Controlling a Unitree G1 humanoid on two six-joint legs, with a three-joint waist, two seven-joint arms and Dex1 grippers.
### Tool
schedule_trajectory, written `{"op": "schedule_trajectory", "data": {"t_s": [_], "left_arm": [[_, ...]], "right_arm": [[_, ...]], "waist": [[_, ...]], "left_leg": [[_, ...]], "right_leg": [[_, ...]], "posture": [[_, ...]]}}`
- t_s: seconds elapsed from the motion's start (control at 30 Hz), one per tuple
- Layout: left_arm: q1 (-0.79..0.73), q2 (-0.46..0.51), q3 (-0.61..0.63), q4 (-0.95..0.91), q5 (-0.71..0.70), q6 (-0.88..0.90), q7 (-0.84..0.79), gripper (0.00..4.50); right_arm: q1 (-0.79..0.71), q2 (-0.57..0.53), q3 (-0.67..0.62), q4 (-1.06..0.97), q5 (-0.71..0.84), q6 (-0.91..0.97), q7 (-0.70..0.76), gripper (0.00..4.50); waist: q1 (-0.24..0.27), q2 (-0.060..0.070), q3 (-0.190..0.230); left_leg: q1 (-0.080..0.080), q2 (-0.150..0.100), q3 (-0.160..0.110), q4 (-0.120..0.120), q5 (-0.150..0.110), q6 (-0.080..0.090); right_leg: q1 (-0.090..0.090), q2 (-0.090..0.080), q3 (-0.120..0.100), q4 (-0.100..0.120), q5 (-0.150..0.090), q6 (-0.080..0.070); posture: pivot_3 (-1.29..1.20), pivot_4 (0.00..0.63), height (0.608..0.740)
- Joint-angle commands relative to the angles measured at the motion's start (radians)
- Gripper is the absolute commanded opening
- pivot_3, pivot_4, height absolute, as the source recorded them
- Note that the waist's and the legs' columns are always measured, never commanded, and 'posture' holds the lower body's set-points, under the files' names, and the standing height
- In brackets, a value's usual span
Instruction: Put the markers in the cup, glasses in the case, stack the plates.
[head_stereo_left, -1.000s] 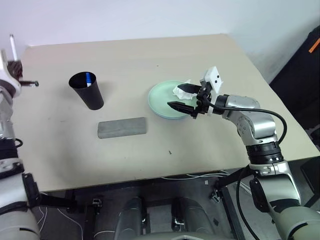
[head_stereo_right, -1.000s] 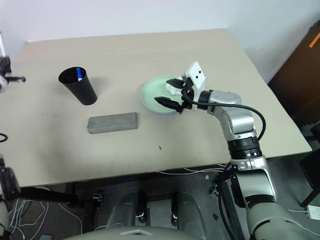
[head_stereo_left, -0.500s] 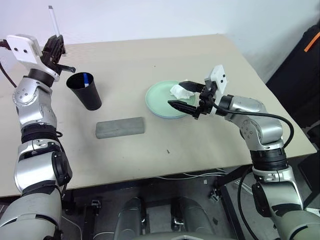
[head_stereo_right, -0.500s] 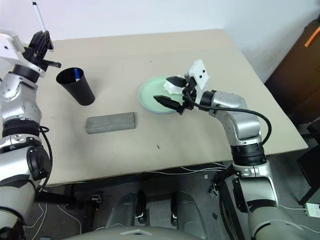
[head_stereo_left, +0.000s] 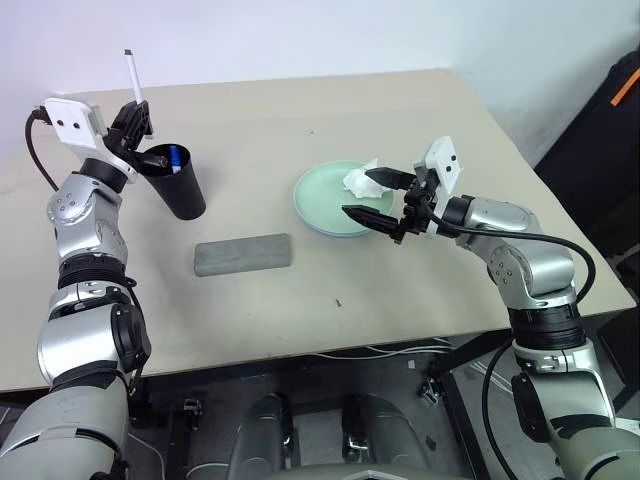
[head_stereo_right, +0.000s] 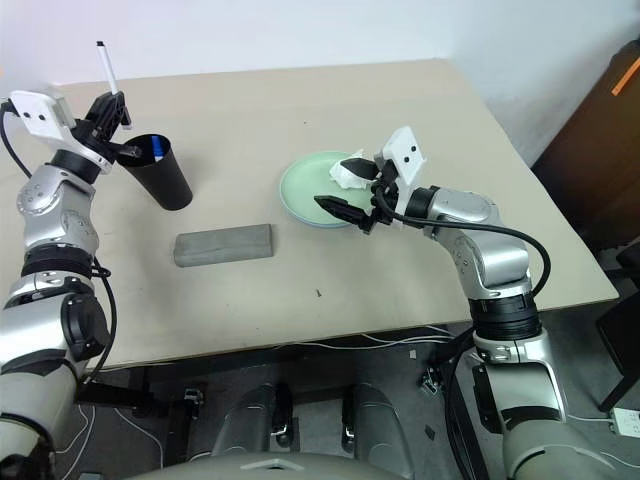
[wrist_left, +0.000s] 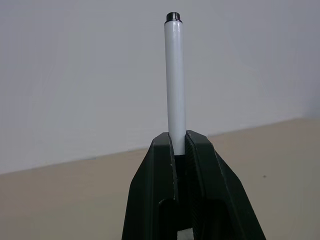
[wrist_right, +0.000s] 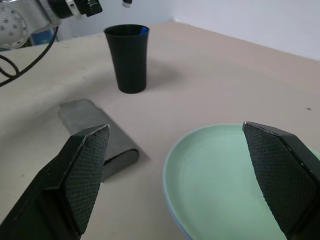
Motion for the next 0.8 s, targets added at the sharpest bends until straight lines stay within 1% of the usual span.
{"op": "schedule_trajectory", "data": {"t_s": [0.03,0.67,0.8], "left_arm": [[0.009,0.009,0.004,-0.013,-0.004,0.002,-0.007,0.03],[0.055,-0.009,0.005,-0.026,-0.009,0.049,-0.014,0.03],[0.06,-0.005,0.004,-0.035,-0.007,0.051,-0.015,1.34]], "right_arm": [[-0.009,-0.008,-0.007,-0.047,0.004,-0.013,-0.003,4.5],[-0.001,-0.024,0.0,-0.039,-0.008,-0.023,0.002,4.5],[-0.002,-0.023,0.003,-0.035,-0.01,-0.024,0.002,4.5]], "waist": [[-0.001,0.0,0.0],[0.0,0.0,0.0],[0.0,0.0,0.0]], "left_leg": [[0.0,0.0,0.0,0.0,0.0,0.0],[0.0,0.0,0.0,0.0,0.0,0.0],[0.0,0.0,0.0,0.0,0.0,0.0]], "right_leg": [[0.0,0.0,0.0,0.0,0.0,0.0],[0.0,-0.001,0.0,0.0,0.0,0.0],[0.0,-0.001,0.0,0.0,0.0,0.0]], "posture": [[0.0,0.15,0.74],[0.0,0.15,0.74],[0.0,0.15,0.74]]}}
